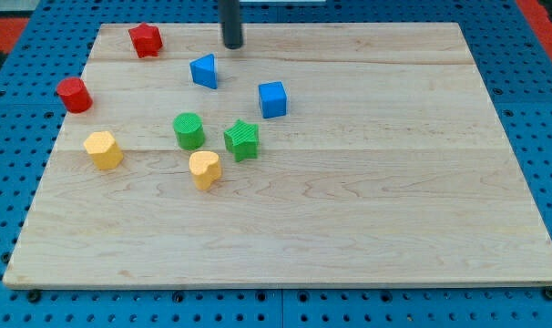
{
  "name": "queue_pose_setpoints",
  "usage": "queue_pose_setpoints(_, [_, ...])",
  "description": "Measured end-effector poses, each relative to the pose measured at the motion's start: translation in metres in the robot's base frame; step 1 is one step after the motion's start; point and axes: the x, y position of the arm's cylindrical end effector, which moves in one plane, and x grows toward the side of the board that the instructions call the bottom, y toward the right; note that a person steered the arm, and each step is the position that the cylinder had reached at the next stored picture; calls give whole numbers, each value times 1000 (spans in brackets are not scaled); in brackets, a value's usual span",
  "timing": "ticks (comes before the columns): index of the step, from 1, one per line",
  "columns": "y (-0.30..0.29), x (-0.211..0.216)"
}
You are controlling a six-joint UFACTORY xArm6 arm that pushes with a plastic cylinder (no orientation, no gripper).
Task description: Nudge the blue cube
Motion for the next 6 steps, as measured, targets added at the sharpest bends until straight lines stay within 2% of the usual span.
queue_pose_setpoints(1, [41,0])
queue_pose_setpoints(2, [62,33])
queue_pose_setpoints(4, [48,127])
queue_pose_setpoints(5, [108,136])
queue_pose_setpoints(6, [149,201])
